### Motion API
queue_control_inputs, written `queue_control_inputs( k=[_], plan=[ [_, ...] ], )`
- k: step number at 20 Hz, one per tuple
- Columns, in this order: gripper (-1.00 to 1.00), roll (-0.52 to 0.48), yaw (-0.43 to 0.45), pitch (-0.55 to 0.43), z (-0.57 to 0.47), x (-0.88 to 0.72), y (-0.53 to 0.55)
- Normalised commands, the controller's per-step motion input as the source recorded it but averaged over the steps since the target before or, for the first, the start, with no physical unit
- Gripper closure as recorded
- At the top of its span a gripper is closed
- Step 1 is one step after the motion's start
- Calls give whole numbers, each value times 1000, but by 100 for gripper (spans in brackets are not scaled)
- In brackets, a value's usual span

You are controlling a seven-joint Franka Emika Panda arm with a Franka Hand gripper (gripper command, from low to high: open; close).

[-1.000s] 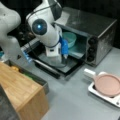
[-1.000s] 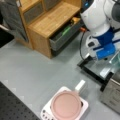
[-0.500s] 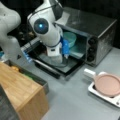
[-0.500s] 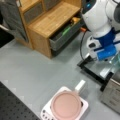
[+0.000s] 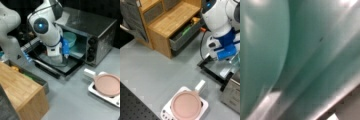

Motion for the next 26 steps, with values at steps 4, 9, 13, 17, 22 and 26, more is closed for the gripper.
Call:
queue_control_inputs(
  k=[4,9,13,17,22,26],
  plan=[
    [100,-14,-142,-95,-5,-151,24],
    [100,-21,-120,-86,1,-142,-8],
    [100,-18,-98,-72,20,-141,-15],
    [100,-18,-86,-62,28,-148,-8],
    [100,-28,-64,-49,14,-153,-2],
    [100,-32,-52,-42,9,-132,8]
  ],
)
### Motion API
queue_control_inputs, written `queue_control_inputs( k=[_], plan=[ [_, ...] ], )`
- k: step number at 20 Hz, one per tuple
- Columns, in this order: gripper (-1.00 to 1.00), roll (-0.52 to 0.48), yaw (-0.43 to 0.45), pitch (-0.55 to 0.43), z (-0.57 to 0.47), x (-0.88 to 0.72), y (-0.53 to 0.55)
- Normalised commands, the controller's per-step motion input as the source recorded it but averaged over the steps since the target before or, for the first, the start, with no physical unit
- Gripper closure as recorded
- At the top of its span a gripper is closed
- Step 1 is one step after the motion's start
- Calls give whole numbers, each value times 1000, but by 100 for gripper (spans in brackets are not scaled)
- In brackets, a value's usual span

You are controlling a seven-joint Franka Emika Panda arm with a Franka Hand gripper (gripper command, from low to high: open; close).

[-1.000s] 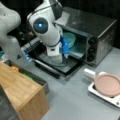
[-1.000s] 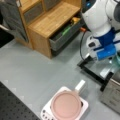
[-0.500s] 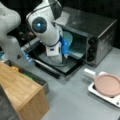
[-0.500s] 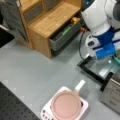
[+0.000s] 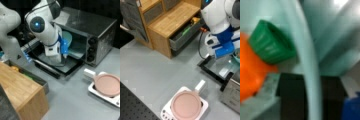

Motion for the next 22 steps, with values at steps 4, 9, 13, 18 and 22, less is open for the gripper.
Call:
queue_control_inputs(
  k=[4,9,13,18,22],
  plan=[
    [100,-108,-88,-24,15,-109,-3],
    [100,-268,-165,-10,124,-24,-89],
    [100,-328,-144,-66,206,70,-144],
    [100,-359,-107,-65,171,162,-197],
    [100,-267,-30,16,148,176,-174]
  ],
)
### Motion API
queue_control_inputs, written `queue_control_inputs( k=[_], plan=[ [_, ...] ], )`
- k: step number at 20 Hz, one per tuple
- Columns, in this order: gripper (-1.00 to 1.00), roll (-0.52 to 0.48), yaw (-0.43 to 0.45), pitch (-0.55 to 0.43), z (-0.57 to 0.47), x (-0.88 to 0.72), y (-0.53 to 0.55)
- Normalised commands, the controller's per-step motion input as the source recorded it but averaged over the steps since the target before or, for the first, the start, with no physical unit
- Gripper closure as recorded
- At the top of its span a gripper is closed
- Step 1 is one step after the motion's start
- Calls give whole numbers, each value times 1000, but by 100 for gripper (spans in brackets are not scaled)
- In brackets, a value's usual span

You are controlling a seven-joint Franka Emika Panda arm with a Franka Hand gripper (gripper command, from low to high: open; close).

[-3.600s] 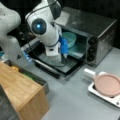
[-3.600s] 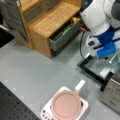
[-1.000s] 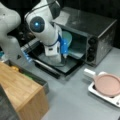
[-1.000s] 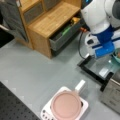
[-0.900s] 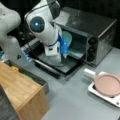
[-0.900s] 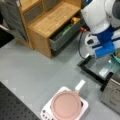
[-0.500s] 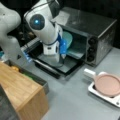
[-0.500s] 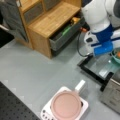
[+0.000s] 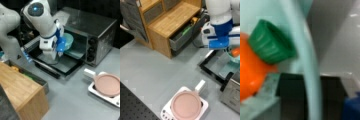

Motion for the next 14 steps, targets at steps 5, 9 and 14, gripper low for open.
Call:
queue_control_inputs(
  k=[5,9,14],
  plan=[
    [100,-259,-85,61,172,299,-187],
    [100,-226,-179,67,162,439,-201],
    [100,-158,-189,135,214,563,-262]
  ],
)
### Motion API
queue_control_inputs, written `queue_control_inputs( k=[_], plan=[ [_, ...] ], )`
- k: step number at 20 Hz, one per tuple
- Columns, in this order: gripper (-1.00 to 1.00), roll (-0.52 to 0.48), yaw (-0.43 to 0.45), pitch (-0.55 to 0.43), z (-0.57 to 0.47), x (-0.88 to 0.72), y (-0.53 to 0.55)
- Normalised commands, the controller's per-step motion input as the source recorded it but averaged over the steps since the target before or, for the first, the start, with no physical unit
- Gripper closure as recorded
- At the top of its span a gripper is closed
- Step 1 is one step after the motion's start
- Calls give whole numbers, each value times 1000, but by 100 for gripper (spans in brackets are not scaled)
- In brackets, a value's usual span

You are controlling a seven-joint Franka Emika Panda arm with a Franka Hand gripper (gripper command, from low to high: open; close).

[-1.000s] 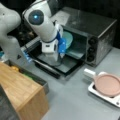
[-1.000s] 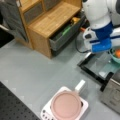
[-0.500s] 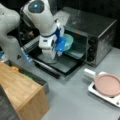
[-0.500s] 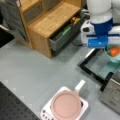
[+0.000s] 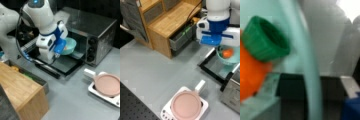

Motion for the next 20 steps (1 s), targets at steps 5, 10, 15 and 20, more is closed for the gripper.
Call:
queue_control_inputs(
  k=[5,10,15,20],
  plan=[
    [100,-196,-46,237,238,670,-316],
    [100,-193,-19,243,245,713,-300],
    [100,-237,58,263,238,698,-352],
    [100,-133,94,265,245,660,-374]
  ],
)
